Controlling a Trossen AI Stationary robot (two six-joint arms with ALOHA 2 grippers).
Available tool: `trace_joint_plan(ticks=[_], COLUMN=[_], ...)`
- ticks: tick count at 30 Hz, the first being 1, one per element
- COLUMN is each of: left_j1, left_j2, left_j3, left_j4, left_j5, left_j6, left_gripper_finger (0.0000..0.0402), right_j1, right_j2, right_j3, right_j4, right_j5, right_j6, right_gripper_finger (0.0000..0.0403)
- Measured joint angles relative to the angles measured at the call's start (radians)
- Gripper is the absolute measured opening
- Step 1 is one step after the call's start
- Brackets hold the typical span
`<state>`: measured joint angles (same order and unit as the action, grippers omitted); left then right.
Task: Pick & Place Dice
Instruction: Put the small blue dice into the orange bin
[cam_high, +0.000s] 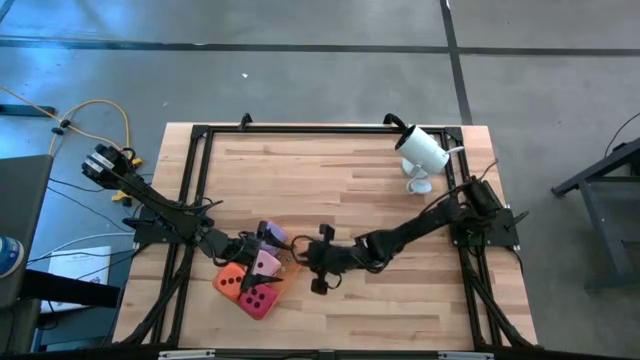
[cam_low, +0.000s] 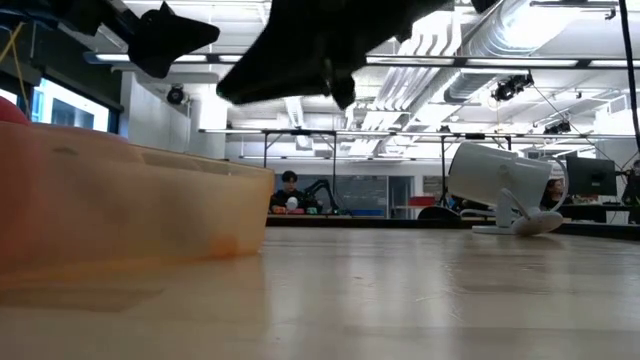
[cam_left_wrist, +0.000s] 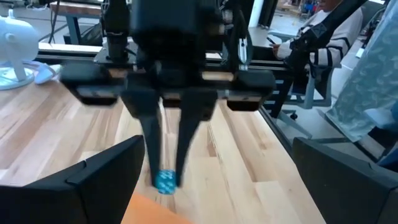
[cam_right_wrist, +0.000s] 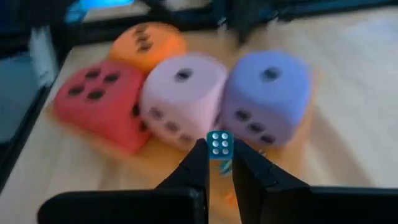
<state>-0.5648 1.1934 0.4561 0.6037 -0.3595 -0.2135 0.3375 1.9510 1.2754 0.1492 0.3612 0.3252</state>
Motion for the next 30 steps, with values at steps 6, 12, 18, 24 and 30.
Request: trace_joint_plan(ticks=[6, 12, 18, 24, 30], left_j1=[0.0, 0.007, 0.02, 0.019, 0.019], left_j2=[0.0, 0.0, 0.0, 0.0, 0.0], left_j3=[0.0, 0.0, -0.001, -0.001, -0.001], left_j4=[0.0, 0.003, 0.003, 0.003, 0.003], left_j5=[0.0, 0.0, -0.001, -0.001, -0.001], left_j6=[0.03, 0.051, 0.032, 0.024, 0.022], left_gripper_finger=[0.0397, 0.0397, 0.0397, 0.0397, 0.0397], right_j1=[-0.03, -0.05, -0.059, -0.064, -0.068], right_j2=[0.022, 0.04, 0.059, 0.073, 0.074], right_j3=[-0.002, -0.002, -0.001, 0.0, -0.001], right_j4=[0.028, 0.068, 0.102, 0.137, 0.136], right_j5=[-0.086, -0.163, -0.221, -0.222, -0.222], right_j6=[0.003, 0.021, 0.011, 0.018, 0.018], right_gripper_finger=[0.003, 0.0031, 0.0056, 0.0123, 0.0199])
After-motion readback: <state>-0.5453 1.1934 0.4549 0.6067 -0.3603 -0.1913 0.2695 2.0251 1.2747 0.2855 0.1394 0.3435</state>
